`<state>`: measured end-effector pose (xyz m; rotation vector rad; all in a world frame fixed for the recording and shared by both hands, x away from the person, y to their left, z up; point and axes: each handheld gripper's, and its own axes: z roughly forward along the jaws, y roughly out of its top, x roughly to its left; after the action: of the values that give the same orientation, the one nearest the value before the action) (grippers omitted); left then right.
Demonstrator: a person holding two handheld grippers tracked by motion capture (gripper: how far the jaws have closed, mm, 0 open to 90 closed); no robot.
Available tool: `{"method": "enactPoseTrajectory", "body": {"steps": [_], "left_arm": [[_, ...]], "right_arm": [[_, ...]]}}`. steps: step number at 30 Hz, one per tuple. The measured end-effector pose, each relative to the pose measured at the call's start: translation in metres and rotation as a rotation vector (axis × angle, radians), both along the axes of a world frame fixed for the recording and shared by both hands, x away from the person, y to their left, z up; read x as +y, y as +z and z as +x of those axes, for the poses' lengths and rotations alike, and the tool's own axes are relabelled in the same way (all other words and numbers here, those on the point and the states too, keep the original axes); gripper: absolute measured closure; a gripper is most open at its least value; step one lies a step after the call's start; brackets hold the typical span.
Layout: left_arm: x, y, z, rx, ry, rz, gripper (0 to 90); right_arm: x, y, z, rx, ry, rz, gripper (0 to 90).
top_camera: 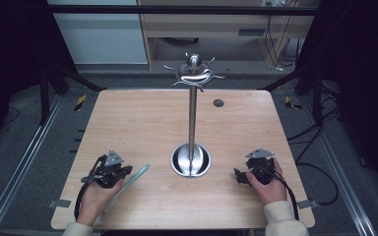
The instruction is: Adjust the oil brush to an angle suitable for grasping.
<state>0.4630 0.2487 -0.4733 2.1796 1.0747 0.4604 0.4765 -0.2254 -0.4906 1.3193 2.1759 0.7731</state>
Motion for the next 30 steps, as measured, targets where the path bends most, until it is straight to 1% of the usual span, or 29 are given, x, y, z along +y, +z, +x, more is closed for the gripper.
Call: {"method": "enactPoseTrajectory", "body": {"steps": [1, 3, 4, 5, 6, 7, 8, 15, 21, 23, 28, 30], "left_arm": [[-0.002, -0.001, 0.001, 0.002, -0.004, 0.008, 90.0], [-0.003, -0.002, 0.0, 0.006, -0.004, 0.004, 90.0], [-0.004, -0.004, 0.001, 0.011, -0.012, 0.013, 90.0], [-0.004, -0.004, 0.001, 0.011, -0.012, 0.013, 90.0], [-0.005, -0.007, 0.002, 0.02, -0.017, 0.022, 90.0], [-0.005, -0.007, 0.002, 0.02, -0.017, 0.022, 90.0], [-0.006, -0.009, 0.003, 0.031, -0.028, 0.033, 90.0], [-0.008, -0.013, 0.004, 0.038, -0.032, 0.049, 90.0], [-0.008, -0.013, 0.005, 0.04, -0.036, 0.052, 90.0], [-0.009, -0.013, 0.004, 0.042, -0.05, 0.049, 90.0], [-0.018, -0.012, -0.001, 0.045, -0.097, 0.06, 90.0], [-0.018, -0.011, -0.001, 0.046, -0.103, 0.061, 90.0]], "right_arm": [[0.0, 0.0, 0.0, 0.005, 0.0, 0.001, 8.0], [0.0, 0.0, 0.0, 0.003, 0.003, -0.004, 8.0], [0.0, -0.001, 0.0, 0.003, 0.003, -0.004, 8.0], [0.0, -0.001, 0.0, 0.003, 0.003, -0.004, 8.0], [0.001, -0.001, 0.0, 0.005, 0.001, -0.005, 8.0], [0.001, -0.001, 0.0, 0.006, 0.004, -0.003, 8.0], [0.001, -0.001, 0.0, 0.005, 0.004, -0.004, 8.0], [0.001, -0.001, 0.0, 0.006, 0.003, -0.002, 8.0], [0.001, -0.001, 0.0, 0.008, 0.003, -0.001, 8.0], [0.001, -0.001, 0.0, 0.009, 0.003, -0.001, 8.0], [0.001, -0.002, 0.0, 0.011, 0.003, -0.003, 8.0], [0.001, -0.002, 0.001, 0.012, 0.003, -0.005, 8.0]]}}
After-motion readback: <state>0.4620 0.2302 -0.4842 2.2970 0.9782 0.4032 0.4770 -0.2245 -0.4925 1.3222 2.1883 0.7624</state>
